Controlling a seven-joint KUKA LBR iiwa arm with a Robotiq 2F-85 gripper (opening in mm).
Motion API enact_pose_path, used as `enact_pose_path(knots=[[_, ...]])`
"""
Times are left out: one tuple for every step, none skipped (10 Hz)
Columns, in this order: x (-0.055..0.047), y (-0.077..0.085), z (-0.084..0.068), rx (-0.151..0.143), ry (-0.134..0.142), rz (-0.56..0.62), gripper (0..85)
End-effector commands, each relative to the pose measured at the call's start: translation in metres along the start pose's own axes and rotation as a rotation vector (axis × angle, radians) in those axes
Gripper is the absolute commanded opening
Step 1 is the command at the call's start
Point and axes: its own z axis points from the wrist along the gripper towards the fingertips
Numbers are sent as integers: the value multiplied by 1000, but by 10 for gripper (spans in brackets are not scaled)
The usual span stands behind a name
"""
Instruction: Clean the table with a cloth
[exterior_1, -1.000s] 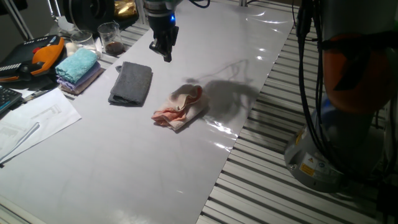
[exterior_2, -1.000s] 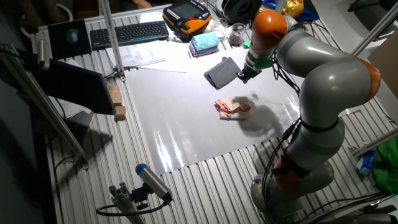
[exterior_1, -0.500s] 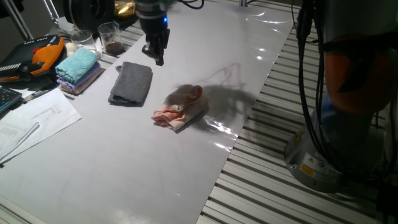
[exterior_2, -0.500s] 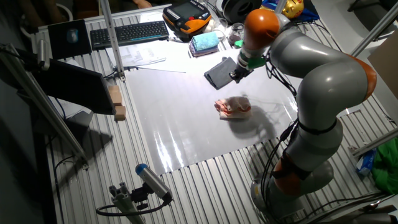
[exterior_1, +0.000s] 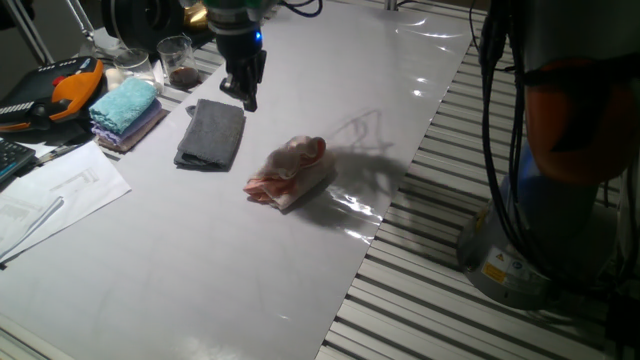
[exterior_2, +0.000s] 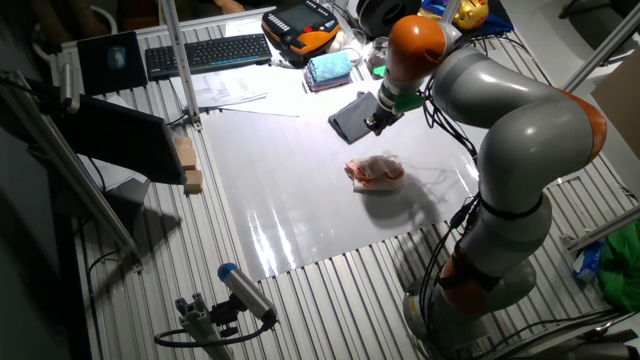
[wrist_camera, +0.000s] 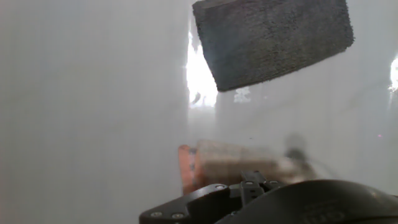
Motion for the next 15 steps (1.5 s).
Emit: enact_pose_path(knots=[[2, 2, 3, 3, -3, 1, 0], [5, 1, 5, 2, -6, -2, 0], [6, 0, 5, -2, -10, -5, 0], [7, -1, 2, -4, -13, -16, 0], [8, -5, 1, -7, -5, -31, 0], [10, -5, 0, -7, -2, -34, 0], [11, -5, -1, -3, -2, -33, 0], [11, -5, 0, 0, -3, -30, 0], [11, -4, 0, 0, -5, -27, 0], [11, -3, 1, -3, -7, -25, 0], [12, -2, 1, -4, -10, -22, 0], [11, -3, 1, 3, -14, -22, 0], [11, -4, 1, 6, -14, -24, 0], [11, -5, 1, 6, -15, -24, 0], [11, -5, 0, 6, -15, -24, 0]])
